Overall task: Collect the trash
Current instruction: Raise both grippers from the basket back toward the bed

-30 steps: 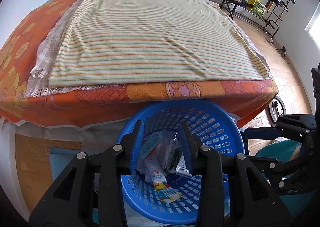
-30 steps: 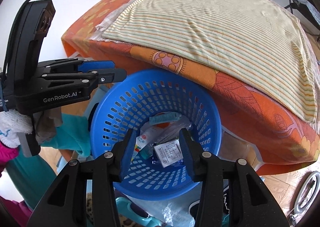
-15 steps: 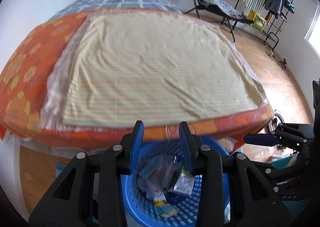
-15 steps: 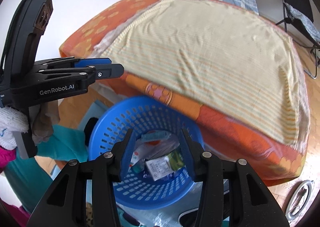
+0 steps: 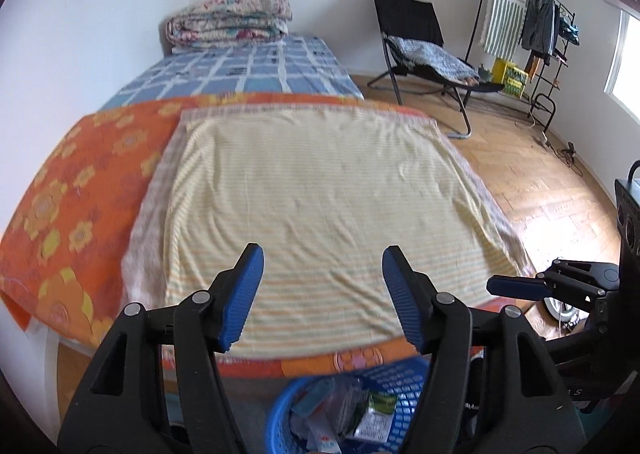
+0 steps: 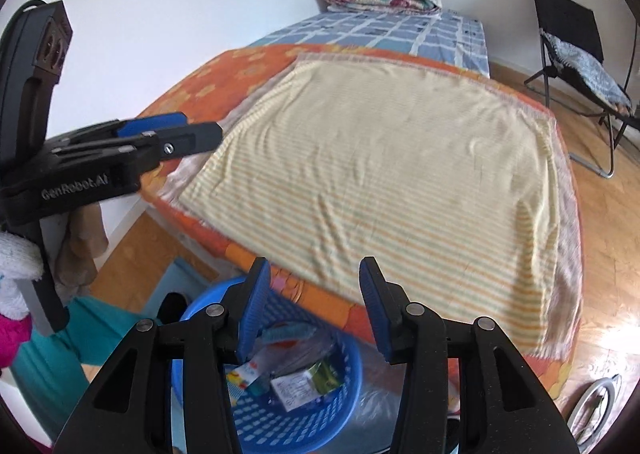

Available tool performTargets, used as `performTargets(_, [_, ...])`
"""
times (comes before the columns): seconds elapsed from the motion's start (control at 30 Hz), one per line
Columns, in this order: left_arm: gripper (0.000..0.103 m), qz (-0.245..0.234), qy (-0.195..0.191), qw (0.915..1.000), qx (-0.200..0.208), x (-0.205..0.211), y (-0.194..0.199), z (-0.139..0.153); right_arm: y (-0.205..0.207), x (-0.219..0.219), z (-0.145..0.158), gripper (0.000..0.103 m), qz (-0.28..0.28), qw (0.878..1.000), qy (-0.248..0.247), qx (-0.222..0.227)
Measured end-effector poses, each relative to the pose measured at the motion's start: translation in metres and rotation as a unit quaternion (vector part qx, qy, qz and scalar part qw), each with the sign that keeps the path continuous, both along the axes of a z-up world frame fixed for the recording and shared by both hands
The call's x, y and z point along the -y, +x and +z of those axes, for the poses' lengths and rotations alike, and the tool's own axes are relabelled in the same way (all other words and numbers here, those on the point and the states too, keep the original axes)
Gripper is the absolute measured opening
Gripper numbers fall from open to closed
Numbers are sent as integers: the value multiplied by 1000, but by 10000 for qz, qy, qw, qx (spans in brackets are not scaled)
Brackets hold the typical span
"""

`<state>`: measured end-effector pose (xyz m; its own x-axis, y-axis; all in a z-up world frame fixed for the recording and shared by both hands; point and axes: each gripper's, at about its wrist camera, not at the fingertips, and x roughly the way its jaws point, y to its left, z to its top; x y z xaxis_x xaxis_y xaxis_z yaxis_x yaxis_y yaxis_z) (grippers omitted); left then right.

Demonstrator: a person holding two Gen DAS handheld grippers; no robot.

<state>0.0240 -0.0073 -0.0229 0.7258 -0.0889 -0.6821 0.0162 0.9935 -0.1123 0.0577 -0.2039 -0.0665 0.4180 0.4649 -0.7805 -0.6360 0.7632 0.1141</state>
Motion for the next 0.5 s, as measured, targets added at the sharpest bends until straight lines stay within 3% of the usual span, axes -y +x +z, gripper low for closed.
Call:
performTargets(0.1, [68,31,-36,10000,83,-1,8,9,9,0,7,51,-53,9999,-9,153])
performTargets(0.17, [79,78,-35,9998,171,-1,13,13,19,0,14,52,-78,9996,27,258])
performTargets(0.23, [80,89,-17,9996,252,-1,17,18,25,0,20,54,-120,9993,53,357])
performTargets(0.33, [80,81,30,9994,322,0,25,23,39,2,28,67,-291,9983,153,488])
performTargets(0.5, [86,226,-90,9988,430,-5,35,29,63,8,40,68,-741,9950,432,514])
